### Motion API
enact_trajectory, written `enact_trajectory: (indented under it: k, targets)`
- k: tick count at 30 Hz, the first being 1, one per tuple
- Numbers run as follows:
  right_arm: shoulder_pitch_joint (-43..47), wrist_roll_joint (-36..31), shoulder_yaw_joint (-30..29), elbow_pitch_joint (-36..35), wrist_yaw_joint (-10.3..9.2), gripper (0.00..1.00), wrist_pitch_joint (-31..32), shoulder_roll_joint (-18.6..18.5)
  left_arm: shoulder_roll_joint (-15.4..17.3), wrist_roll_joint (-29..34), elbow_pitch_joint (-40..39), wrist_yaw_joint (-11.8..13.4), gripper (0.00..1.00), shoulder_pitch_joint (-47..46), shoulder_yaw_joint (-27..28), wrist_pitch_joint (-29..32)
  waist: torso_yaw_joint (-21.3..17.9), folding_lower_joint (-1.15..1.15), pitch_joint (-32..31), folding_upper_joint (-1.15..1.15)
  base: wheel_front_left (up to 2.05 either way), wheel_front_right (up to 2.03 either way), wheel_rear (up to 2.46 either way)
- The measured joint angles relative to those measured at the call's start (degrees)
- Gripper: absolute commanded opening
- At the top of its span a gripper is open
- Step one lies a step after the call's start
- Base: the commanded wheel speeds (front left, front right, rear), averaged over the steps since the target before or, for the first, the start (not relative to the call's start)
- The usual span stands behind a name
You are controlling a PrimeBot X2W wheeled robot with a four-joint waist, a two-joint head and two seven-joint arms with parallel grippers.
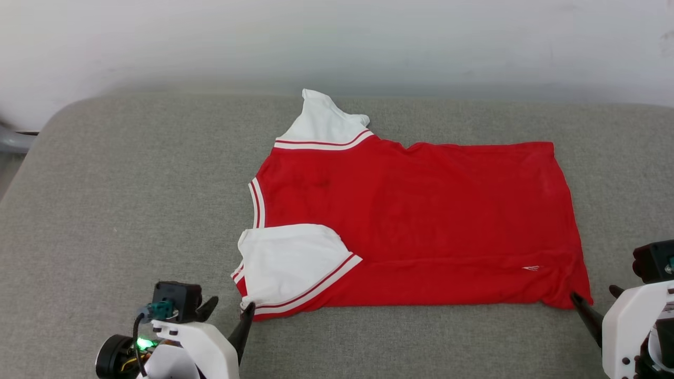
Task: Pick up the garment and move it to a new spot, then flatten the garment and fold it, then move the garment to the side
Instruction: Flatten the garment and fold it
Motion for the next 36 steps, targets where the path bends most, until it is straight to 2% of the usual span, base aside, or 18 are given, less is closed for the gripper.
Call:
enact_trajectory:
  k: [8,16,24,25,26,27,28,31,36]
  targets:
    - [0.43,-1.21,-0.89,-4.71,0.0,1.0,2.56,1.05,1.14,0.34,-0.25,1.14,1.0,-1.41,-1.07,4.61,-1.11,0.0,3.23,0.0,0.0,0.0,0.0]
    - [-0.26,-2.0,-1.1,-5.6,0.0,1.0,2.88,1.6,0.05,0.96,6.16,1.11,1.0,-4.17,-1.3,4.16,-2.49,0.01,6.6,0.0,0.0,0.0,0.0]
    - [-0.91,-2.21,-1.13,-5.14,0.0,1.0,2.38,1.64,-1.11,0.82,11.82,-0.99,1.0,-6.82,-2.11,3.9,-3.33,0.01,8.63,0.0,0.0,0.0,0.0]
    - [-0.99,-2.22,-1.1,-4.99,0.0,1.0,2.3,1.64,-1.24,0.7,12.3,-1.37,0.49,-7.1,-2.25,4.35,-3.36,0.0,8.7,0.0,0.0,0.0,0.0]
    - [-1.1,-2.29,-1.12,-4.82,0.0,1.0,2.2,1.63,-1.34,0.44,12.7,-1.72,0.49,-7.33,-2.4,4.65,-3.35,0.0,8.74,0.0,0.0,0.0,0.0]
    - [-1.14,-2.44,-1.12,-4.6,0.0,1.0,2.13,1.59,-1.43,0.15,13.03,-2.19,0.12,-7.61,-2.56,5.06,-3.31,0.0,8.71,0.0,0.0,0.0,0.0]
    - [-1.18,-2.56,-1.12,-4.34,0.0,1.0,2.02,1.6,-1.53,-0.03,13.39,-2.64,0.0,-7.84,-2.76,5.33,-3.25,0.0,8.61,0.0,0.0,0.0,0.0]
    - [-1.28,-3.27,-0.91,-3.43,0.0,1.0,1.92,1.12,-2.67,-0.58,14.35,-3.41,0.0,-8.06,-3.14,5.12,-2.98,0.01,7.98,0.0,0.0,0.0,0.0]
    - [-1.27,-4.94,-0.83,-1.51,0.0,1.0,1.37,-0.38,-2.97,-0.13,14.14,-3.26,0.0,-7.25,-2.89,1.9,-2.18,0.01,6.62,0.0,0.0,0.0,0.0]
